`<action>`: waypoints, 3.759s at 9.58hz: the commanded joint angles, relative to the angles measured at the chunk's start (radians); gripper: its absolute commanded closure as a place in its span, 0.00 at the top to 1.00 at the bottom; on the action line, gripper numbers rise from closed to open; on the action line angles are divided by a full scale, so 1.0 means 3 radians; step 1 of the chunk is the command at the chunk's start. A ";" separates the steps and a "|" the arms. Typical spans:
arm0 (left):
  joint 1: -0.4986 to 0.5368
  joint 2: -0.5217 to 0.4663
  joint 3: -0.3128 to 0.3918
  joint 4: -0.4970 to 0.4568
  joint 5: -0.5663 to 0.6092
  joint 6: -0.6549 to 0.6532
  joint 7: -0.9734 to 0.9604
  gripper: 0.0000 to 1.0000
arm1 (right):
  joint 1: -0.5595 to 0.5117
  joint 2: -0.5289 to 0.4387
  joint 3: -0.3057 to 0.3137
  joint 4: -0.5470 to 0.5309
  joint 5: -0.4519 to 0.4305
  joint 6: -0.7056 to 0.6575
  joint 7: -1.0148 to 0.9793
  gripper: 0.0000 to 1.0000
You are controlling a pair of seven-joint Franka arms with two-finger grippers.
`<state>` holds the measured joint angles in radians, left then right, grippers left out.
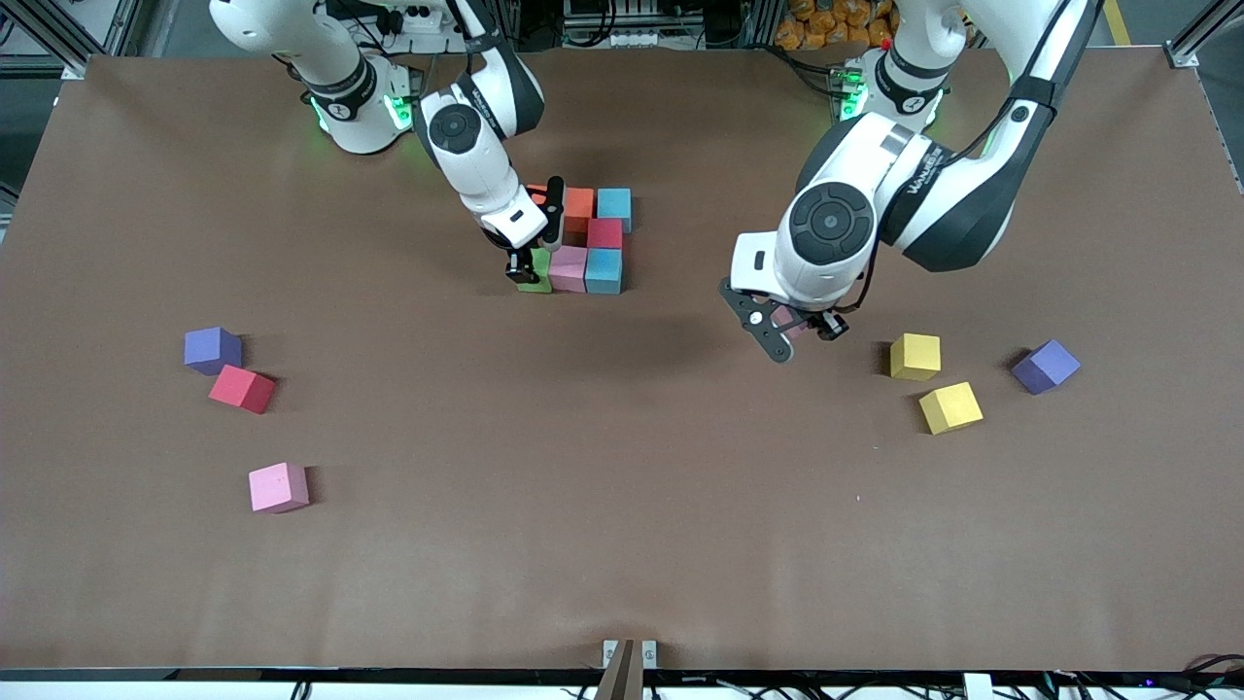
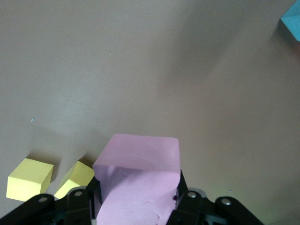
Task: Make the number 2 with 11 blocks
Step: 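Open the right gripper to release the green cube and raise it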
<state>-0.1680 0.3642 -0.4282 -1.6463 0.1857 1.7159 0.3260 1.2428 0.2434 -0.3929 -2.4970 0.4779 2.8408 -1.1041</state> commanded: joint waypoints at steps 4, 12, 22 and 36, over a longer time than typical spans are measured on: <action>0.0054 -0.0028 -0.0015 0.0001 0.0035 -0.0110 -0.0008 0.00 | 0.0127 0.0043 -0.0035 -0.0011 0.0289 0.0087 -0.0063 0.32; 0.0176 -0.0033 -0.0015 0.0011 0.0056 -0.0110 -0.0018 0.00 | 0.0122 0.0048 -0.0030 0.0014 0.0289 0.0077 -0.0058 1.00; 0.0171 -0.0089 -0.0040 -0.0045 0.0056 -0.0131 -0.0212 0.00 | 0.0081 -0.0116 -0.0055 0.0019 0.0304 -0.0229 -0.0037 1.00; -0.0125 0.0054 -0.0056 0.0185 -0.0087 -0.0126 -0.1269 0.00 | 0.0020 -0.0387 -0.1419 0.0668 0.0248 -0.1569 -0.0073 1.00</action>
<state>-0.1869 0.3586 -0.4481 -1.6251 0.1829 1.6911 0.0025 1.2524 0.1224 -0.7553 -2.3297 0.5442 2.4120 -1.1163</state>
